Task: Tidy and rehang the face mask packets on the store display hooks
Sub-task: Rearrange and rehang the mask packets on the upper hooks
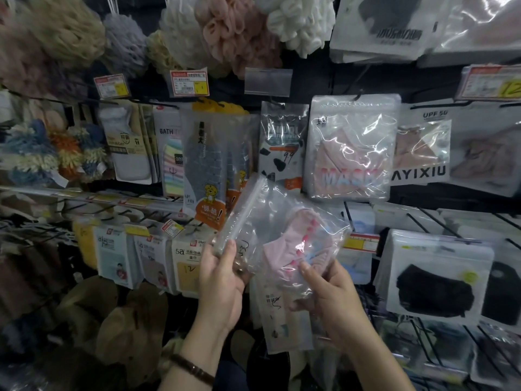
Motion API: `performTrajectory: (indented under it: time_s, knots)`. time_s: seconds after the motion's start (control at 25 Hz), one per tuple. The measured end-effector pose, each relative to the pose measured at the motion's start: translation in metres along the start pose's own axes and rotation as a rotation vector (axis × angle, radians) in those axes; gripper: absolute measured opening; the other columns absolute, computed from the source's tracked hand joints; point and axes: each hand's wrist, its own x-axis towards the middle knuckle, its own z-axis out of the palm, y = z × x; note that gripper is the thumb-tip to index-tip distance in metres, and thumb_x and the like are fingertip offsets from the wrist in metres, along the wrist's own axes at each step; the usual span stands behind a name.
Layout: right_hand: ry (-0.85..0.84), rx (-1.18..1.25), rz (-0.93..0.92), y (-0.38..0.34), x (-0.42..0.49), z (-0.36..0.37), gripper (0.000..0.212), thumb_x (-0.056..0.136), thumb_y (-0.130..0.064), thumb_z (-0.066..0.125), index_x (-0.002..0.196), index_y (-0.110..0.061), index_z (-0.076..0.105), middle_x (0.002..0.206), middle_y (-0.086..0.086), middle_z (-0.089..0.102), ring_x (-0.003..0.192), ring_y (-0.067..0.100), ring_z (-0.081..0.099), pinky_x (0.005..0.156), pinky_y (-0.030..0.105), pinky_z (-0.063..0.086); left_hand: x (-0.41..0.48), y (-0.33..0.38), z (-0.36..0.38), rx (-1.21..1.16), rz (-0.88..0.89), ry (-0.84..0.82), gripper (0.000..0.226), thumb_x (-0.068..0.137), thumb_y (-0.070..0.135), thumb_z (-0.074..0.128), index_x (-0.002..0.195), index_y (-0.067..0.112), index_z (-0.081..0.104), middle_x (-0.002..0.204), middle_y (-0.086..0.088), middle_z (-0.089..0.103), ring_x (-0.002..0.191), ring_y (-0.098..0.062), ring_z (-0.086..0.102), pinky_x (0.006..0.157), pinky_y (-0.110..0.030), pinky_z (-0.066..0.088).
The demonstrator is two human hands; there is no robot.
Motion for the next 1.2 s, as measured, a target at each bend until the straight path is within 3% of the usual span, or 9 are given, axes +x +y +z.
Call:
performTrajectory:
  time_s: [0.2, 0.28, 0.4, 0.52, 0.64, 0.76, 0.92, 1.08, 1.2]
  knots:
    - [0.144, 0.001, -0.097, 0.006, 0.003, 0.006, 0.031, 0.098, -0.021, 0.073, 0.126, -0.014, 0.063, 0.112, 0.012, 0.081, 0.093, 0.029, 0.081, 0.061, 0.039, 0.062, 0.003, -0.001, 0.016, -0.007, 0.017, 0.059, 0.036, 0.111, 0.015, 0.052, 0.146, 0.023, 0.048, 0.141, -0.03, 0.061, 0.109, -0.036, 0.071, 0.084, -0.049, 0.063]
    - [0.207, 0.023, -0.12, 0.008, 0.003, 0.013, 0.02, 0.103, -0.017, 0.069, 0.122, -0.016, 0.063, 0.106, 0.009, 0.081, 0.089, 0.027, 0.081, 0.059, 0.039, 0.063, 0.0, -0.006, 0.028, 0.005, 0.045, 0.113, 0.029, 0.114, 0.019, 0.048, 0.133, 0.04, 0.051, 0.14, -0.02, 0.062, 0.119, -0.036, 0.07, 0.096, -0.057, 0.061]
    - [0.21, 0.027, -0.135, 0.01, 0.002, 0.018, 0.015, 0.105, -0.017, 0.067, 0.119, -0.015, 0.061, 0.104, 0.007, 0.079, 0.085, 0.027, 0.08, 0.055, 0.038, 0.062, -0.003, -0.012, 0.036, 0.003, 0.066, 0.135, 0.033, 0.114, 0.025, 0.048, 0.136, 0.05, 0.05, 0.148, -0.012, 0.059, 0.13, -0.032, 0.066, 0.109, -0.061, 0.052]
    - [0.235, 0.022, -0.131, 0.011, 0.003, 0.014, 0.015, 0.105, -0.018, 0.067, 0.116, -0.014, 0.057, 0.102, 0.013, 0.074, 0.078, 0.029, 0.073, 0.051, 0.036, 0.055, 0.001, -0.005, 0.032, 0.161, 0.117, 0.145, 0.014, 0.111, 0.02, 0.052, 0.115, 0.027, 0.064, 0.122, -0.02, 0.072, 0.105, -0.033, 0.075, 0.091, -0.059, 0.062]
    - [0.221, -0.023, -0.116, 0.01, 0.005, 0.003, 0.01, 0.105, -0.019, 0.068, 0.111, -0.022, 0.06, 0.104, 0.021, 0.073, 0.073, 0.027, 0.066, 0.05, 0.034, 0.05, 0.012, 0.015, 0.024, 0.401, 0.148, 0.083, 0.01, 0.107, 0.012, 0.055, 0.109, 0.015, 0.065, 0.107, -0.021, 0.075, 0.081, -0.032, 0.074, 0.066, -0.046, 0.064]
    - [0.199, -0.098, -0.132, 0.007, 0.006, -0.003, 0.011, 0.105, -0.019, 0.068, 0.106, -0.028, 0.061, 0.104, 0.021, 0.075, 0.071, 0.025, 0.067, 0.05, 0.033, 0.05, 0.02, 0.031, 0.02, 0.736, 0.249, -0.039, 0.013, 0.111, 0.027, 0.052, 0.11, 0.03, 0.064, 0.097, -0.005, 0.076, 0.084, -0.028, 0.074, 0.075, -0.046, 0.063]
    - [0.168, -0.13, -0.185, 0.002, 0.005, -0.001, 0.012, 0.106, -0.017, 0.065, 0.113, -0.023, 0.058, 0.101, 0.015, 0.076, 0.075, 0.026, 0.071, 0.054, 0.038, 0.053, 0.022, 0.027, 0.027, 0.79, 0.315, -0.003, 0.018, 0.113, 0.026, 0.046, 0.099, 0.024, 0.058, 0.084, -0.006, 0.064, 0.061, -0.007, 0.055, 0.056, -0.018, 0.045]
    - [0.174, -0.141, -0.198, -0.006, -0.001, 0.002, 0.011, 0.108, -0.014, 0.061, 0.116, -0.018, 0.055, 0.1, 0.003, 0.078, 0.08, 0.023, 0.078, 0.055, 0.038, 0.059, 0.021, 0.017, 0.027, 0.781, 0.284, -0.023, 0.024, 0.112, 0.026, 0.043, 0.091, 0.023, 0.054, 0.075, -0.002, 0.057, 0.057, -0.009, 0.048, 0.058, -0.028, 0.043]
    - [0.167, -0.094, -0.201, -0.01, -0.004, 0.005, 0.014, 0.107, -0.012, 0.061, 0.119, -0.018, 0.056, 0.103, 0.007, 0.079, 0.083, 0.028, 0.079, 0.054, 0.04, 0.061, 0.022, 0.019, 0.026, 0.823, 0.304, -0.031, 0.028, 0.113, 0.026, 0.041, 0.087, 0.026, 0.052, 0.07, 0.001, 0.052, 0.052, -0.007, 0.046, 0.054, -0.029, 0.041]
